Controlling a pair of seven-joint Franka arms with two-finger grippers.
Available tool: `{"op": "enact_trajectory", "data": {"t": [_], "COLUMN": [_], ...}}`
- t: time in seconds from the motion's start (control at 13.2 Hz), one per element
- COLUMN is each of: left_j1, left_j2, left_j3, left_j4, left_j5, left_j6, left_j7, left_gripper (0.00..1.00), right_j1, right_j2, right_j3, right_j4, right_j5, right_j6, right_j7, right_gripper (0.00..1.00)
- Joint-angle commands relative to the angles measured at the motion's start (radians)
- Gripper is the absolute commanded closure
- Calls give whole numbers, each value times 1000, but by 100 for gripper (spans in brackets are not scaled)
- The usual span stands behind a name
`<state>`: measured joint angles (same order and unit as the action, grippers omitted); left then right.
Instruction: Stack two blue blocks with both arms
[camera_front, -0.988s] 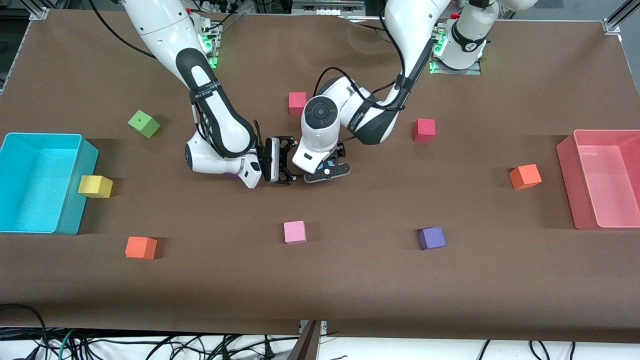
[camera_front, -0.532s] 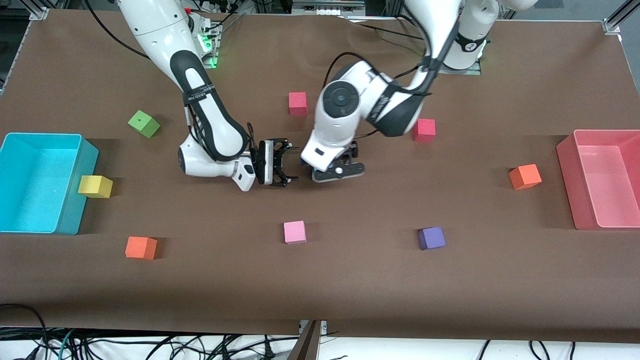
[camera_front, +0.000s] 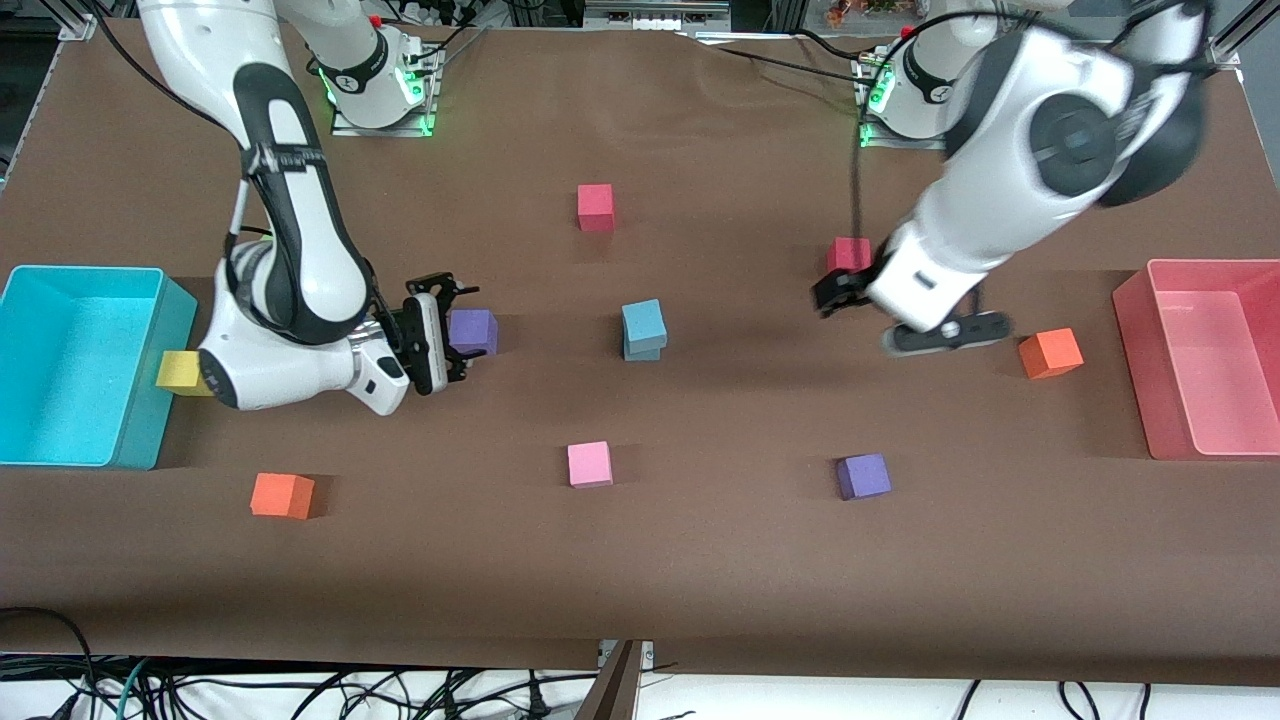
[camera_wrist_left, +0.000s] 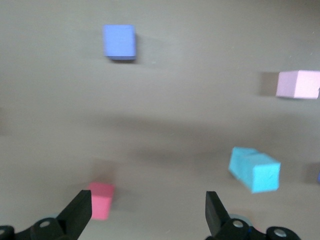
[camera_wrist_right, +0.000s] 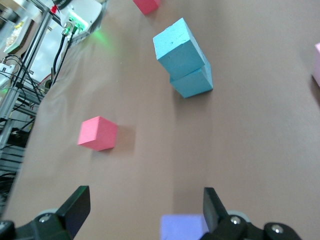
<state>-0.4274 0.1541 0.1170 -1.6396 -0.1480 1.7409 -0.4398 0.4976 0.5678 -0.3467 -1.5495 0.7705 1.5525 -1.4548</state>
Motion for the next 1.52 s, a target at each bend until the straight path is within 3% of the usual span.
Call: {"op": "enact_trajectory", "data": {"t": [0.0,0.23,0.38,0.53,0.68,0.84,1.06,1.37,1.44], "left_j1": [26,70,107,122,139,157,229,230,230], "left_j2": [-172,-234,-228,-205,-151,-119,-120,-127,-123], "left_j3": [-16,-16,-17,-20,-23,-26,-82,-85,-83], "left_j4": [-159,-177,-132,-57,44,95,99,115,116], "left_j5": [149,199,209,209,209,205,197,196,196], "left_j6": [-8,-49,-99,-148,-204,-235,-251,-262,-261], "left_j7": [111,190,217,236,234,234,233,228,227], "left_gripper": [0,0,0,0,0,0,0,0,0], "right_j1": [12,15,28,25,-74,-174,-359,-474,-482], "right_j2": [7,-23,-51,-100,-219,-368,-471,-587,-595], "right_j3": [-29,-63,-60,-46,61,135,211,267,270], "right_j4": [179,233,233,224,110,-56,-87,-83,-81], "right_j5": [-152,-307,-490,-591,-652,-808,-820,-809,-795], "right_j6": [-147,-183,-181,-151,-52,56,78,-58,-83], "right_j7": [337,699,1056,1381,1427,1427,1420,1453,1541], "right_gripper": [0,0,0,0,0,0,0,0,0]}}
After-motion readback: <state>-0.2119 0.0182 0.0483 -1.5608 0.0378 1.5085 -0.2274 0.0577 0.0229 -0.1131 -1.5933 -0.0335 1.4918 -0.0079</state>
